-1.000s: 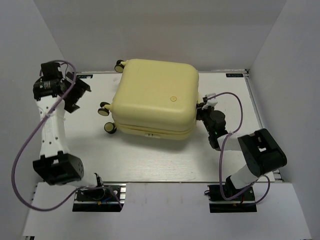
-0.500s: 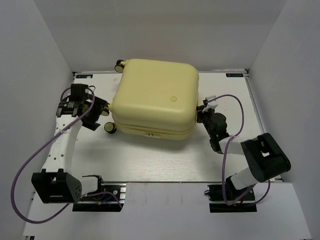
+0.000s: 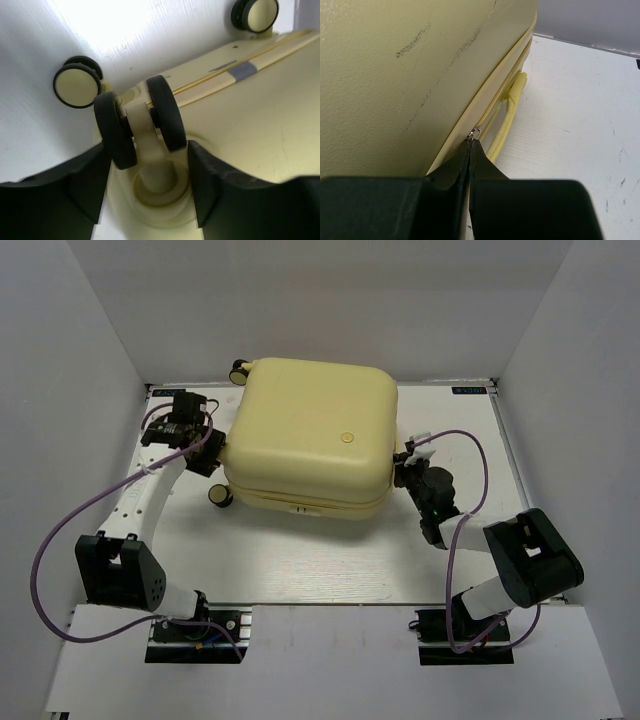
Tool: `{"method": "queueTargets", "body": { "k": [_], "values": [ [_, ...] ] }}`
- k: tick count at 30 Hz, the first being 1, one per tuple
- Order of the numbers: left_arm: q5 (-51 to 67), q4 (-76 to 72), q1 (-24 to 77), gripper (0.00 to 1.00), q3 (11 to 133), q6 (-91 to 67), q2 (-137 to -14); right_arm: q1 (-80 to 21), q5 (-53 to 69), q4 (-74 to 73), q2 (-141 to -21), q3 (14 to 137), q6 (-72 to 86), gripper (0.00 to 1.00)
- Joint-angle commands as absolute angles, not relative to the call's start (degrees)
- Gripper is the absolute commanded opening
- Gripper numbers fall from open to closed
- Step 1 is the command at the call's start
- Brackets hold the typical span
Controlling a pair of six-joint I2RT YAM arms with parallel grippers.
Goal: Pack the luggage
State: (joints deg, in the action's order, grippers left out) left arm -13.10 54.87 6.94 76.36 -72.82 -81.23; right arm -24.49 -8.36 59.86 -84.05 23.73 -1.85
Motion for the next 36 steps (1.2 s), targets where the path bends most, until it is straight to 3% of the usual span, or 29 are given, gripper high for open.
{"method": "queueTargets", "body": {
  "k": [1,4,5,8,17,24,28,36],
  "values": [
    [-14.6,53.7,8.0,0.65,74.9,-75.0,-82.2,-25.4,-6.2,60.6,-82.7,23.2,-1.1,0.0],
    [-13.5,52.6,8.2,0.4,69.8,-77.3,-82.9,-25.2,-6.9,59.8,-82.5,23.6,-0.4,0.0],
    [-13.6,52.6,8.3,0.4,69.0,-77.3,-82.7,-25.4,-7.2,59.4,-82.5,23.8,-0.4,0.0],
    [-13.5,49.0,8.9,0.0,65.2,-78.7,-82.8,-25.4,-7.6,60.1,-82.7,23.9,1.7,0.0],
    [-24.8,51.3,8.1,0.0,69.3,-70.4,-84.5,-24.0,-26.5,61.4,-90.9,33.6,0.5,0.0],
    [-25.8,49.5,3.5,0.0,72.9,-62.7,-91.3,-19.9,-25.8,63.0,-99.5,42.0,0.4,0.0],
    [-24.3,47.3,0.4,0.0,83.3,-49.9,-100.0,-15.1,-17.4,64.2,-102.4,43.7,-1.5,0.0],
    [-24.0,43.9,-2.4,0.0,96.8,-41.4,-113.0,-9.0,1.4,70.0,-108.4,46.7,0.2,0.0]
  ]
}}
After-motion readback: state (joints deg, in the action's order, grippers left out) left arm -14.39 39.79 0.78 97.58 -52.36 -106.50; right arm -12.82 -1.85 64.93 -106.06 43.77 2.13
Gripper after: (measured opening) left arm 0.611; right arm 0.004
